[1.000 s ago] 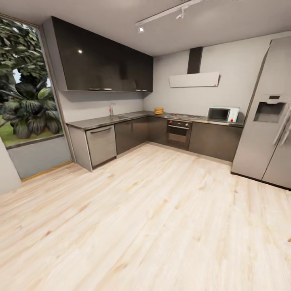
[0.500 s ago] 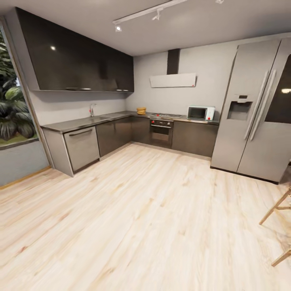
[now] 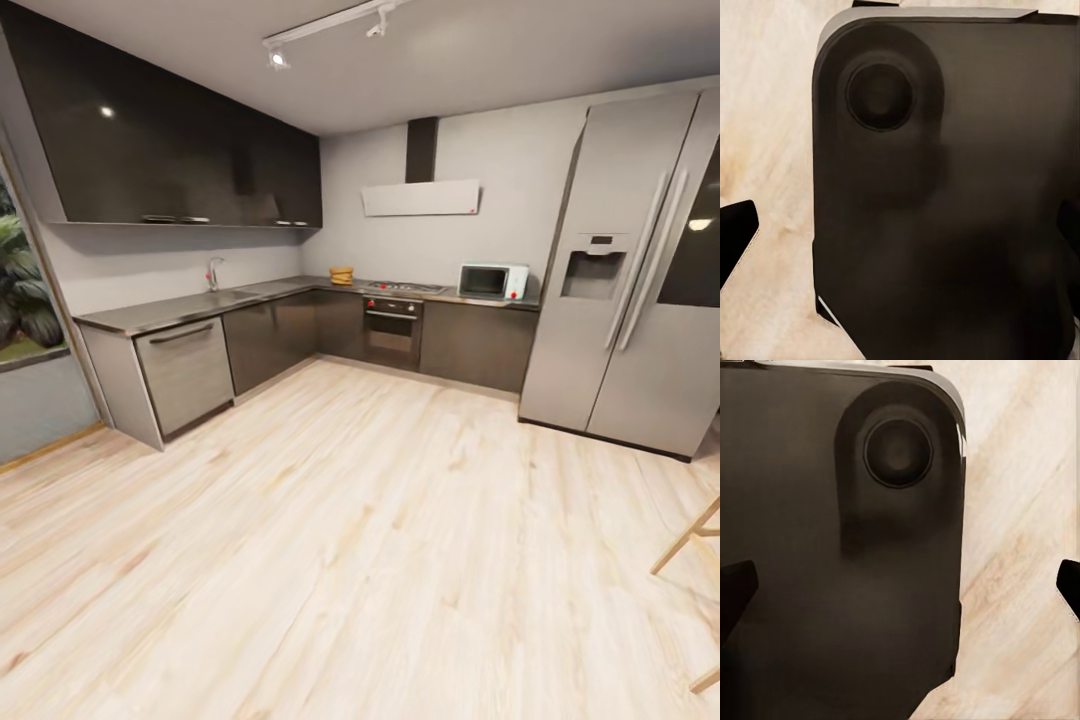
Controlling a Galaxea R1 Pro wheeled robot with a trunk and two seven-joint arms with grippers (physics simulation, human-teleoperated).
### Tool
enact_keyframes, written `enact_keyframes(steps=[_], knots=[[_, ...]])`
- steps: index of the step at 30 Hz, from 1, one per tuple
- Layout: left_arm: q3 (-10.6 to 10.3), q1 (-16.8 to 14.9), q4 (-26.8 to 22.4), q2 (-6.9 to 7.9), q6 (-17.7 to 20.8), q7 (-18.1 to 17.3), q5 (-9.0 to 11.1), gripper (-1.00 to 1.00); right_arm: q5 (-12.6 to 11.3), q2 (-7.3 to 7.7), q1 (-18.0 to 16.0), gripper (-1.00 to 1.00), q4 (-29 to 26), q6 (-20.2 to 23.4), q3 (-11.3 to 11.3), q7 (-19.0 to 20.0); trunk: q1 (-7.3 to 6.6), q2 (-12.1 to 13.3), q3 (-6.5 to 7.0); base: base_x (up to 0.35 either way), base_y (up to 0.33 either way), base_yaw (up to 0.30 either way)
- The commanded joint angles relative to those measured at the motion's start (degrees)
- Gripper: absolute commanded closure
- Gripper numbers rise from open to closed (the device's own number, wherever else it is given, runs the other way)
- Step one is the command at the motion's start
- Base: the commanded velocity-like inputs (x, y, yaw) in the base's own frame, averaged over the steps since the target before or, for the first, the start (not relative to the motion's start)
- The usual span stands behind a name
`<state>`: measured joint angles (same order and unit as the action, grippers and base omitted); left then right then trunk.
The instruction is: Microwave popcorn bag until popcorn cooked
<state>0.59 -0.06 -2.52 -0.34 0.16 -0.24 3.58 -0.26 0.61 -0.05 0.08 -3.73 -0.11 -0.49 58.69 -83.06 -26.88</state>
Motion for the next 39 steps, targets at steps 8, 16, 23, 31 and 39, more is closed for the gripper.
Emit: enact_keyframes(steps=[8, 16, 23, 31, 39], knots=[[0.0, 0.0, 0.0, -0.01, 0.0, 0.0, 0.4, -1.0, -0.1, 0.08, 0.0, -1.0, 0.0, -0.1, 0.0, 0.0, 0.03, 0.0, -0.04, 0.321, 0.0, 0.0], [0.0, 0.0, 0.0, -0.01, 0.0, 0.0, 0.4, -1.0, -0.1, 0.02, 0.0, -1.0, 0.0, -0.1, 0.0, -0.1, 0.03, 0.0, -0.04, 0.321, 0.0, 0.0], [0.0, 0.0, 0.0, -0.01, 0.0, 0.0, 0.4, -1.0, -0.2, -0.14, 0.0, -1.0, 0.0, -0.2, 0.0, -0.2, 0.03, 0.0, -0.04, 0.321, 0.0, 0.0], [0.0, 0.0, 0.0, -0.01, 0.0, 0.0, 0.4, -1.0, -0.3, -0.33, 0.0, -1.0, 0.0, -0.2, -0.1, -0.2, 0.03, 0.0, -0.04, 0.321, 0.0, 0.0], [0.0, 0.0, 0.0, -0.01, 0.0, 0.0, 0.4, -1.0, -0.4, -0.35, 0.0, -1.0, 0.0, -0.3, -0.2, -0.2, 0.03, 0.0, -0.04, 0.321, 0.0, 0.0]])
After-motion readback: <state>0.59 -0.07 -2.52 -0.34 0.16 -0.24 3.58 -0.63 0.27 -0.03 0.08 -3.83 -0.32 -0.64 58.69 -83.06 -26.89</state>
